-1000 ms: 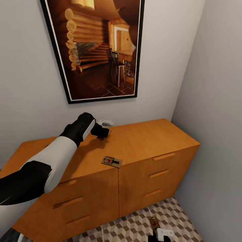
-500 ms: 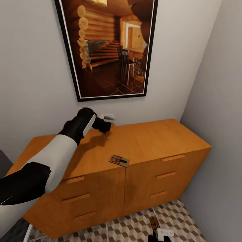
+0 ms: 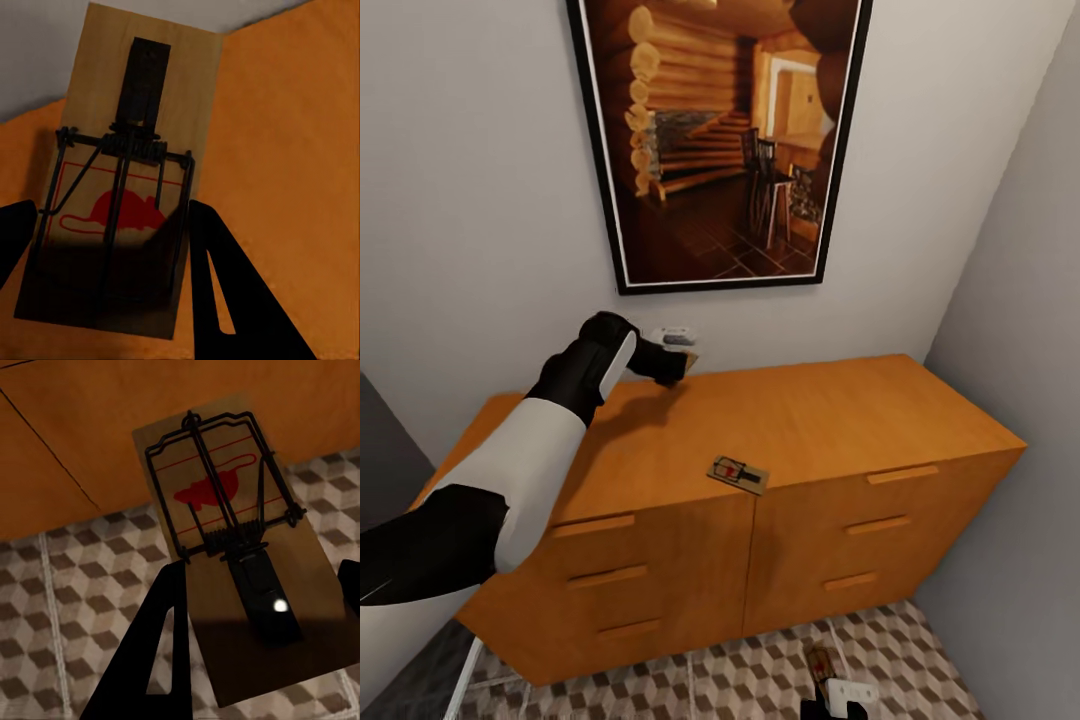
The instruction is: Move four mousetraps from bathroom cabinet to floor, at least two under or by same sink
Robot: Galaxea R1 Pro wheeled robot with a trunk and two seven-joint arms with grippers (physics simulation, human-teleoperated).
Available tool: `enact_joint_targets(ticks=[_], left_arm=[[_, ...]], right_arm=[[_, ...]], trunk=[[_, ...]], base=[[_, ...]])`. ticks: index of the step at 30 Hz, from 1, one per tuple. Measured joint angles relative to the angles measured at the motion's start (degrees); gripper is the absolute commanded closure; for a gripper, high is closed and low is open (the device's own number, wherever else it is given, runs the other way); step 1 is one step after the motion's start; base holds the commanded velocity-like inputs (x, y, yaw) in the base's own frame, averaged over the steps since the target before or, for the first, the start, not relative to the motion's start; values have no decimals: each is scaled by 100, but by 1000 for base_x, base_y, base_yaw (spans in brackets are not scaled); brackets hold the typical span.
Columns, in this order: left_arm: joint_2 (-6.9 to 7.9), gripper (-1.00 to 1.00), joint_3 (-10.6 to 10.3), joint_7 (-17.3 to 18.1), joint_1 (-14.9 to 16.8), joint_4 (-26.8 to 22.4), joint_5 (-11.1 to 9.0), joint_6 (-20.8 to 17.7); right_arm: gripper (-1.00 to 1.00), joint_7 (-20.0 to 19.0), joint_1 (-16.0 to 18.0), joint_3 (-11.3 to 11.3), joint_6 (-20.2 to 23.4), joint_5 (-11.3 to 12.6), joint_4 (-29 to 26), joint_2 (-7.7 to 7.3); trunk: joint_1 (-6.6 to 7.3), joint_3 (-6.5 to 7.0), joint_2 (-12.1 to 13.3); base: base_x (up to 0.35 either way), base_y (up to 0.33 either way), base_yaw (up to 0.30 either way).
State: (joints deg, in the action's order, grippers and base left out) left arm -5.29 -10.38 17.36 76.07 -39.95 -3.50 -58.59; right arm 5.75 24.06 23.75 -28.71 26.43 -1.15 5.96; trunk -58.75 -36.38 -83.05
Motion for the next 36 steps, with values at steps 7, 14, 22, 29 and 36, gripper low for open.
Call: enact_joint_targets(ticks=[7, 14, 22, 29, 36], left_arm=[[0, 100, 21, 0, 0, 75, -2, 0], [0, 100, 21, 0, 0, 84, -2, -1], [3, 100, 21, 0, 0, 93, -2, -1], [4, 100, 18, 0, 0, 94, -1, -1], [8, 100, 13, 0, 0, 90, -1, -1]], right_arm=[[100, 0, 0, 0, 0, 0, 0, 0], [100, 0, 0, 0, 0, 0, 0, 0], [100, 0, 0, 0, 4, 0, 0, 0], [100, 2, 0, 0, 1, 0, 0, 0], [100, 4, 0, 0, 0, 0, 0, 0]], trunk=[[-1, -35, 0], [-1, -69, 0], [-1, -109, 0], [-1, -144, 0], [-1, -178, 0]], base=[[-243, 0, 146], [-250, 0, 146], [-250, 0, 146], [-250, 0, 146], [-250, 0, 146]])
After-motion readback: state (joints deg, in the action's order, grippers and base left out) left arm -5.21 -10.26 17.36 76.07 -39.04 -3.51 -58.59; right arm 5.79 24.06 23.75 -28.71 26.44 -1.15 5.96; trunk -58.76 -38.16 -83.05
